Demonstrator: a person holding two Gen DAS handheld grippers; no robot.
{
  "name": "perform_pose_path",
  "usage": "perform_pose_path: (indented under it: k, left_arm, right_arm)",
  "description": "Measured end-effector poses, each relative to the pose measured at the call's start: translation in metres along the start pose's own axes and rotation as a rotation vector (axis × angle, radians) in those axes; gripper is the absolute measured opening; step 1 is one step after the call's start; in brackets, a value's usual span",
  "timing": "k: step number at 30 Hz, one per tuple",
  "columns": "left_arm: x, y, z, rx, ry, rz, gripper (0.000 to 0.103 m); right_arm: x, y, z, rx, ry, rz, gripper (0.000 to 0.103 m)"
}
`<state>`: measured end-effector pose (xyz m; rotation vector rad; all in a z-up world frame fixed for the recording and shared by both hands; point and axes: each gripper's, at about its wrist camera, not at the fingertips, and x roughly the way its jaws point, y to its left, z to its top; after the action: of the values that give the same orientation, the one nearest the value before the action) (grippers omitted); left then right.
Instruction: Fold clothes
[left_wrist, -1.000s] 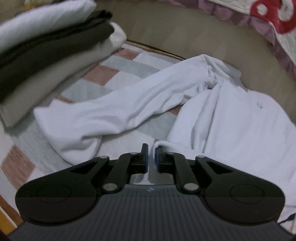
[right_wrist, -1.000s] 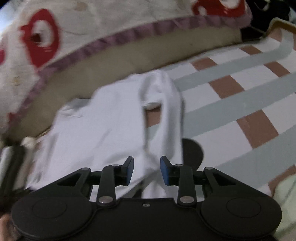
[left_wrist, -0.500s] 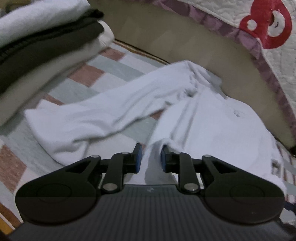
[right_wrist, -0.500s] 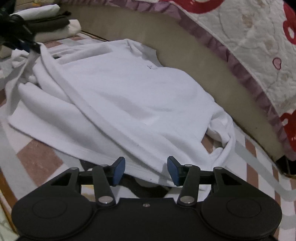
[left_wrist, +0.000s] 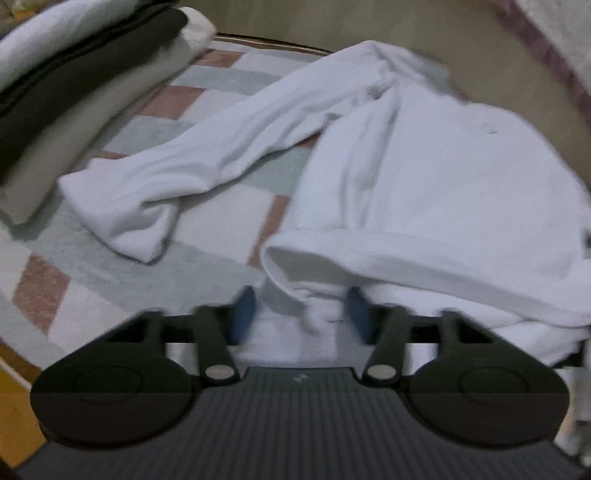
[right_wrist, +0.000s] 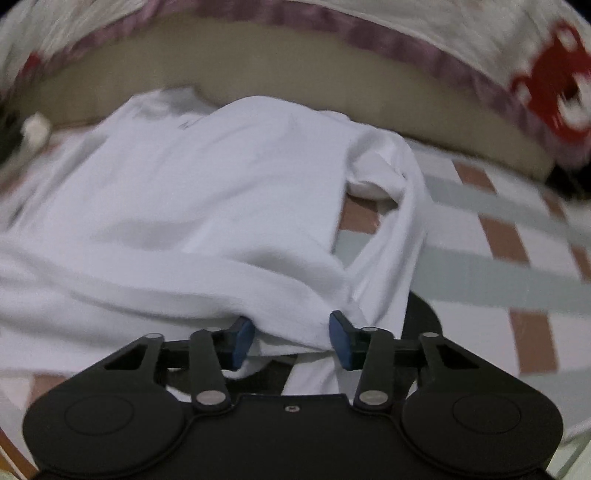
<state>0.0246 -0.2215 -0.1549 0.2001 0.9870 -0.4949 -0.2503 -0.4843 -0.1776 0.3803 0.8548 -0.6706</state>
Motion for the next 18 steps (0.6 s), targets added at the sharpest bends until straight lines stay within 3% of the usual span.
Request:
perform_pose_path:
  k: [1, 3, 6, 11, 14, 16, 18]
  left_arm:
    - [0.000, -0.001, -0.001, 0.011, -0.010, 0.032, 0.006]
    - [-0.013, 0.000, 0.000, 0.037, -0.093, 0.113, 0.006]
    - [-0.036, 0.004, 0.002, 0.058, -0.219, 0.197, 0.006]
    - [-0.051, 0.012, 0.005, 0.009, -0.294, 0.132, 0.006]
    - [-0.050, 0.010, 0.007, 0.022, -0.308, 0.119, 0.006]
    - [-0.050, 0.010, 0.008, 0.018, -0.316, 0.108, 0.006]
    - [-0.050, 0.014, 0.008, -0.008, -0.320, 0.097, 0.006]
  right_arm:
    - [0.001, -0.004, 0.000, 0.028, 0.000, -0.004, 0.035]
    - [0.002, -0.011, -0.001, 0.063, -0.001, -0.027, 0.023]
    - [0.001, -0.018, -0.002, 0.089, -0.001, -0.064, 0.022]
    - [-0.008, -0.025, -0.004, 0.125, 0.019, -0.102, 0.023]
    - [-0.025, -0.032, -0.011, 0.184, 0.026, -0.037, 0.038]
    - [-0.030, -0.027, -0.015, 0.176, 0.032, -0.013, 0.065]
    - [-0.031, -0.016, -0.018, 0.134, 0.026, -0.039, 0.071]
